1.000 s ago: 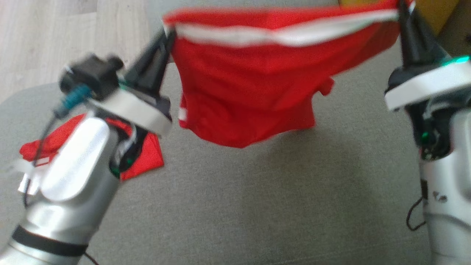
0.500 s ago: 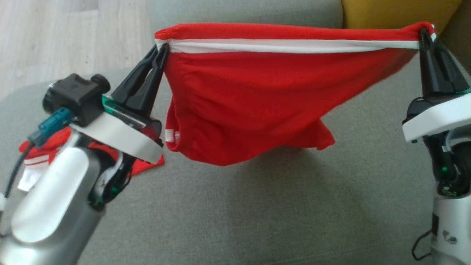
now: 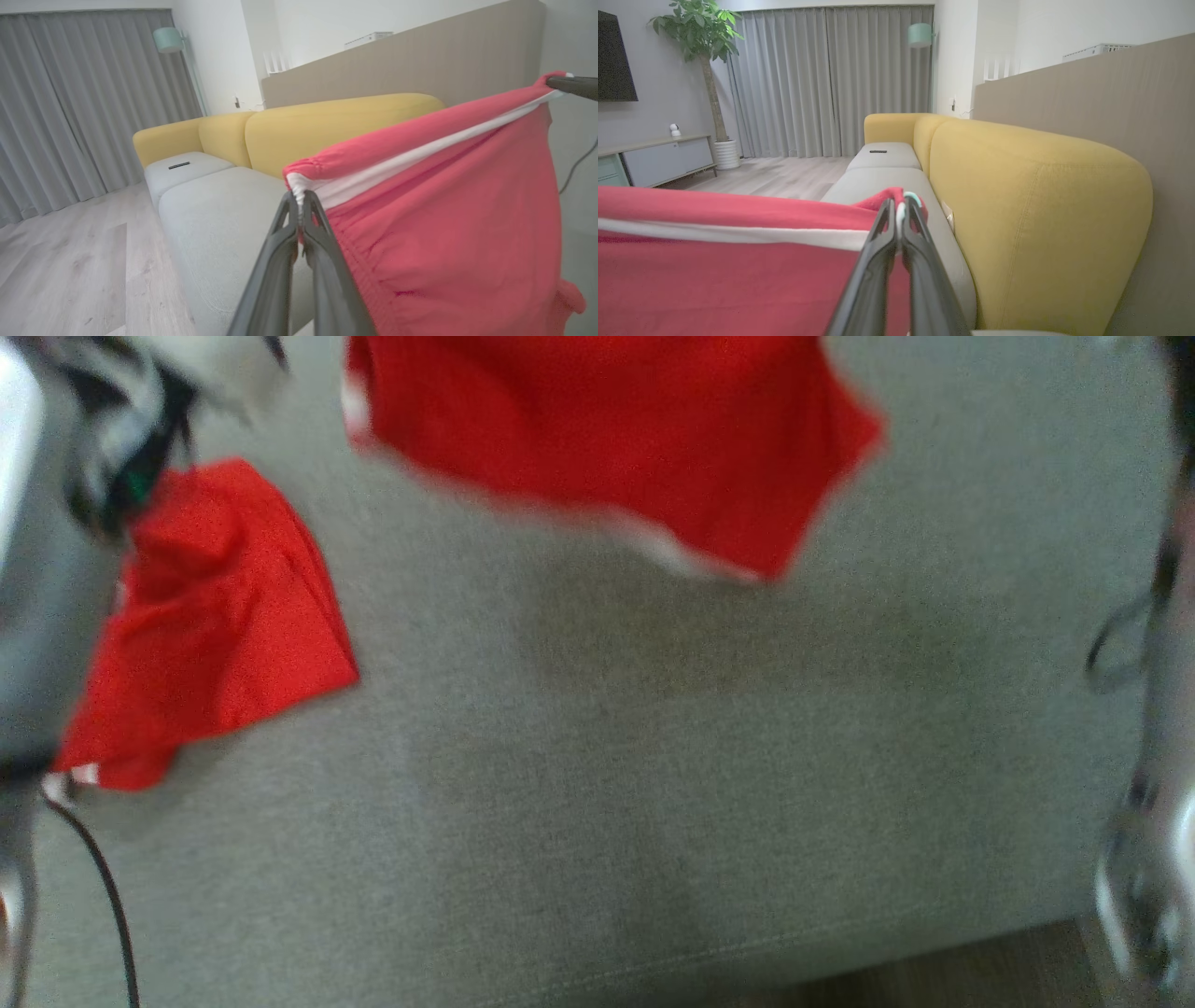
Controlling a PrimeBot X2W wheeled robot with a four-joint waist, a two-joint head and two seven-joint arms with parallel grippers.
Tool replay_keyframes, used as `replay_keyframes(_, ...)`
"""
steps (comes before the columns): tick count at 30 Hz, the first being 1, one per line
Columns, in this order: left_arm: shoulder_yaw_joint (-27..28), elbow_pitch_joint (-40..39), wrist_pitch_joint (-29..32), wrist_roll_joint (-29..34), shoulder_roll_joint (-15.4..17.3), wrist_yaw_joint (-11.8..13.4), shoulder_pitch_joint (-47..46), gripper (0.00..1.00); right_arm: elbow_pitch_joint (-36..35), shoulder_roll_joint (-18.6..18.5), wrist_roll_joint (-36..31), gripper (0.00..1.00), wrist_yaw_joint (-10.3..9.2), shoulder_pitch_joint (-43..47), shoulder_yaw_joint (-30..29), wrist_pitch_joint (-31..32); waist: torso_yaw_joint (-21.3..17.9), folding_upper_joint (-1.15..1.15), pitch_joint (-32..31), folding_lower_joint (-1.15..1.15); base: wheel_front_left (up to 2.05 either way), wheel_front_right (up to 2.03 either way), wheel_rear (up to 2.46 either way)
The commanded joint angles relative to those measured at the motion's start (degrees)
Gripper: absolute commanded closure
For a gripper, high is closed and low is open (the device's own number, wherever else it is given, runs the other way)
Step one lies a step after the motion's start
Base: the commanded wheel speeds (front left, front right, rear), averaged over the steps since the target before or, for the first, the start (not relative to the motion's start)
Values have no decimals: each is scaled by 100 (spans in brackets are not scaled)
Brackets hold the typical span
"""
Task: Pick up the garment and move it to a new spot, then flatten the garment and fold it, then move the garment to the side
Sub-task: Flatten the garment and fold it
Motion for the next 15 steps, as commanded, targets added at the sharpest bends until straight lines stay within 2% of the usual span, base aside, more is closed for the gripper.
replay_keyframes(1,278,184,-166,112,176,-30,-744,100,230,-78,-13,100,-5,-738,41,-309,-129,0,660,-3,0,0,0)
replay_keyframes(5,292,1033,-740,219,-80,-99,-1789,100,1329,-182,-72,100,-5,-1957,-62,-1253,-99,0,872,-3,0,0,0)
replay_keyframes(8,244,1539,-1138,244,-283,-131,-2220,100,1980,-219,-152,100,-5,-2434,-96,-1908,-87,0,928,-3,0,0,0)
replay_keyframes(11,150,1890,-1348,218,-473,-157,-2316,100,2538,-186,-149,100,-5,-2502,-78,-2384,-77,0,941,-3,0,0,0)
replay_keyframes(15,-10,2126,-1420,167,-611,-172,-2072,100,3080,-147,-132,100,-5,-2245,161,-2561,-76,0,923,-3,0,0,0)
